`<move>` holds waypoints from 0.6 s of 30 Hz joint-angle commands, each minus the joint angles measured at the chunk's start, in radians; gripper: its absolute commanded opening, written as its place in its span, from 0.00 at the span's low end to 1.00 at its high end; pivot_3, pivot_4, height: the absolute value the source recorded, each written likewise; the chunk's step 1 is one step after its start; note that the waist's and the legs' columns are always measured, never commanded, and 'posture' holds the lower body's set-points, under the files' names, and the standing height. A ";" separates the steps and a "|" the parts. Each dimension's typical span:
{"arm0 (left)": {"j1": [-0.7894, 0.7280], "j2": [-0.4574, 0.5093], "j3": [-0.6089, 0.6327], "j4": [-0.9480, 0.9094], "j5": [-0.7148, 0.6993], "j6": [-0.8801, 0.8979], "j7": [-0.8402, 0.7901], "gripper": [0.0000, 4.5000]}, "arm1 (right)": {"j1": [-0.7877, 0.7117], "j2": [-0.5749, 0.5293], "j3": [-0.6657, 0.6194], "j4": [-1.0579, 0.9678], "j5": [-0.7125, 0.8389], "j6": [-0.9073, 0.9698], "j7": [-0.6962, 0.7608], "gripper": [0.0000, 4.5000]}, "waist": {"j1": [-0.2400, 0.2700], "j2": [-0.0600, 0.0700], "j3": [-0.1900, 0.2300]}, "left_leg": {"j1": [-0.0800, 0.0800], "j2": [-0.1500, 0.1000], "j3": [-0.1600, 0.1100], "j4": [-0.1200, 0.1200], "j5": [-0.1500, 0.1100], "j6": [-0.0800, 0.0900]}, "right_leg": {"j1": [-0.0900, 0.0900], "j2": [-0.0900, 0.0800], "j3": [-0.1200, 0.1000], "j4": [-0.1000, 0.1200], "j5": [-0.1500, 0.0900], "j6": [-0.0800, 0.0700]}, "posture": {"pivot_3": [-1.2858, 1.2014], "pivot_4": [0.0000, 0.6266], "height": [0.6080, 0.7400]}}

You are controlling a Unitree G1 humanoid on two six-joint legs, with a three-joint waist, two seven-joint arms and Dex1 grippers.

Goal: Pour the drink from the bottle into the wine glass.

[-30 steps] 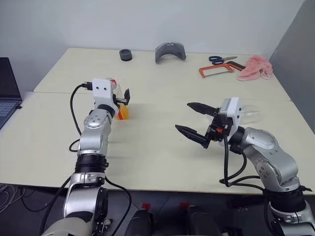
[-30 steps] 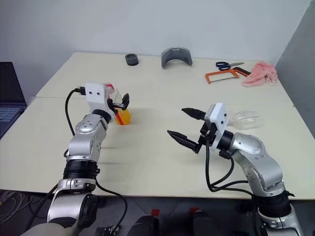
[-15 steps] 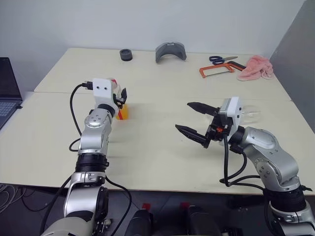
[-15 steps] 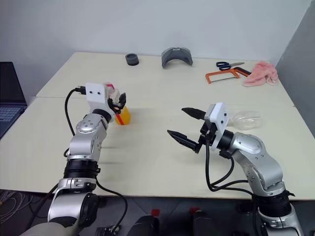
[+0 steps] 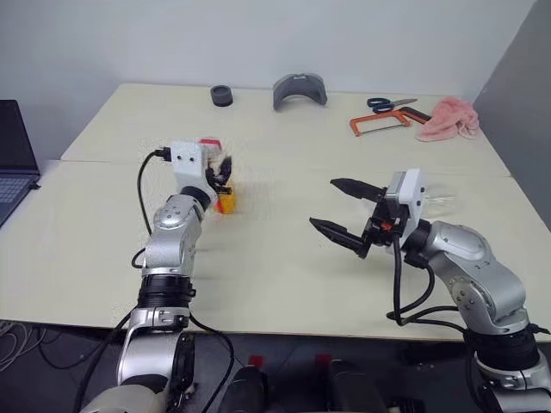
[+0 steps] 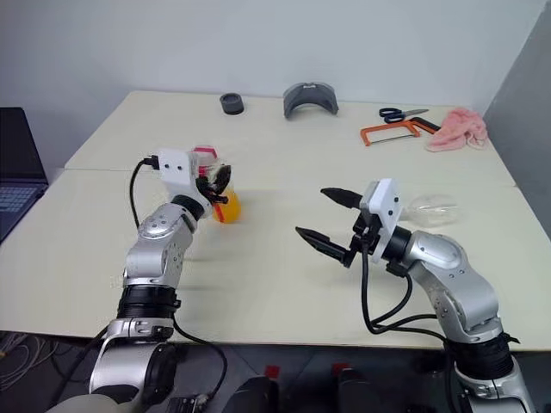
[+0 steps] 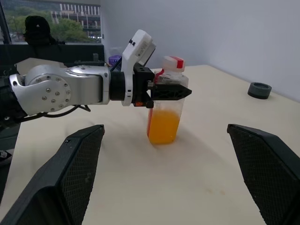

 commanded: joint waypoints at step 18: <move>-0.102 -0.016 -0.293 0.011 -0.155 -0.094 -0.800 0.39 | -0.150 -0.009 0.019 -0.163 0.096 0.323 -0.248 1.00 | -0.003 0.001 0.001 | -0.001 -0.001 0.002 0.000 -0.001 0.002 | -0.001 0.001 0.000 0.000 0.000 0.000 | 0.52 0.24 1.00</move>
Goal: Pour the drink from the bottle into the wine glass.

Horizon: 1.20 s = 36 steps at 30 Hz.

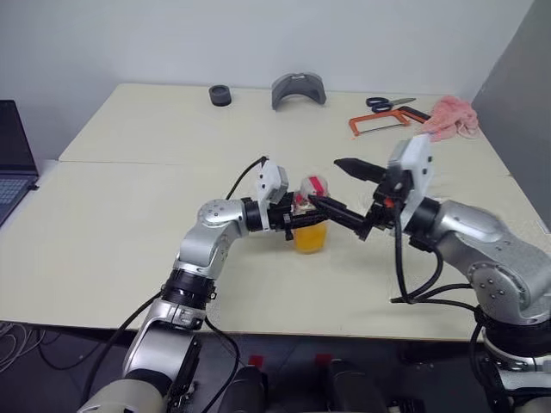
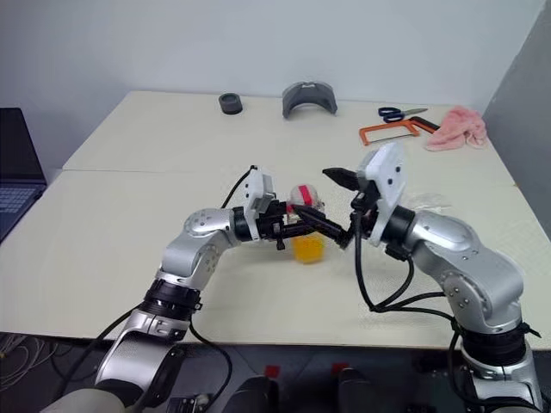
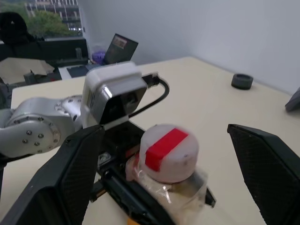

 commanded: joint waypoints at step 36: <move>-0.044 0.046 -0.031 0.004 0.034 -0.041 -0.224 0.38 | -0.294 -0.097 0.145 0.450 -0.191 -0.394 0.668 0.42 | -0.005 0.002 0.003 | 0.001 0.000 0.003 0.000 0.000 0.000 | 0.000 0.002 0.000 0.000 0.000 0.000 | 0.52 0.24 1.00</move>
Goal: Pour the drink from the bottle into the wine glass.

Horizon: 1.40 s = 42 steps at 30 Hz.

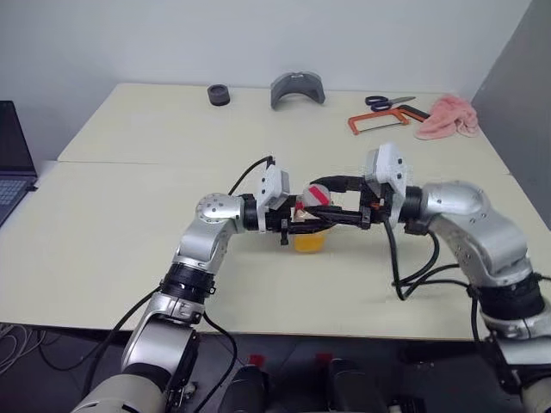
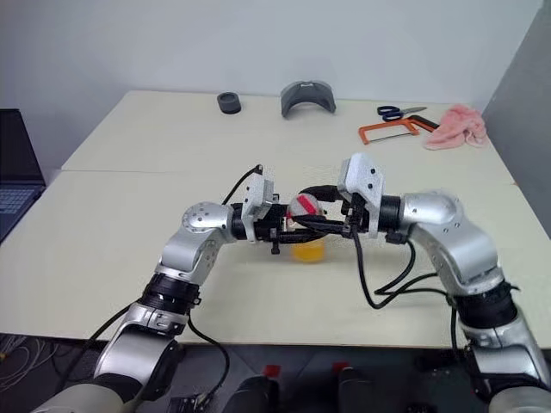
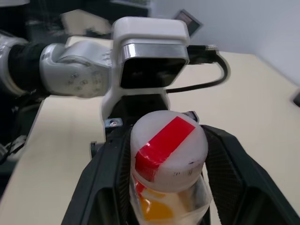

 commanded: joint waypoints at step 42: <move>-0.065 -0.097 0.033 0.116 0.034 -0.109 0.138 0.38 | 0.309 0.334 -0.079 -0.460 -0.109 0.274 -0.783 0.47 | 0.003 0.000 0.001 | -0.014 -0.001 -0.003 0.003 0.001 -0.002 | -0.015 -0.003 0.002 0.007 0.000 0.000 | 0.52 0.24 1.00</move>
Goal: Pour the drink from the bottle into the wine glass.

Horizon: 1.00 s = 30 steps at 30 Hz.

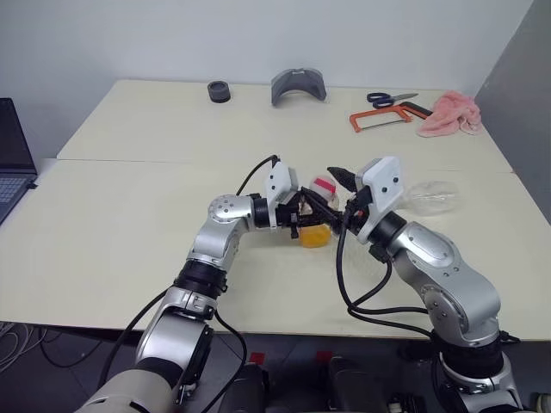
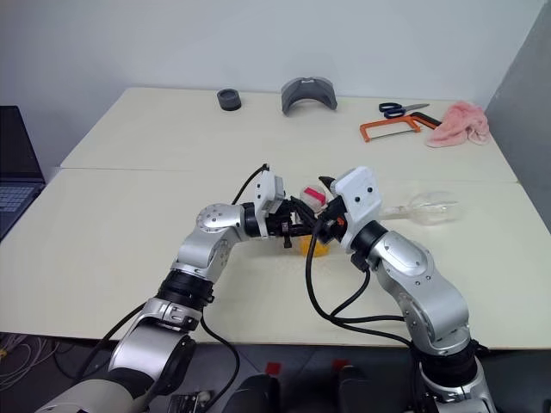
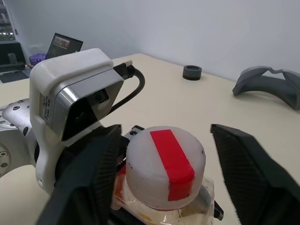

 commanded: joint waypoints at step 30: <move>-0.052 0.000 0.020 0.025 0.015 -0.044 -0.017 0.38 | -0.022 -0.170 -0.160 -0.105 0.192 -0.012 0.235 0.97 | 0.001 0.000 0.000 | 0.000 0.001 0.000 0.001 -0.001 0.001 | 0.000 -0.001 0.000 0.002 0.000 0.000 | 0.52 0.24 1.00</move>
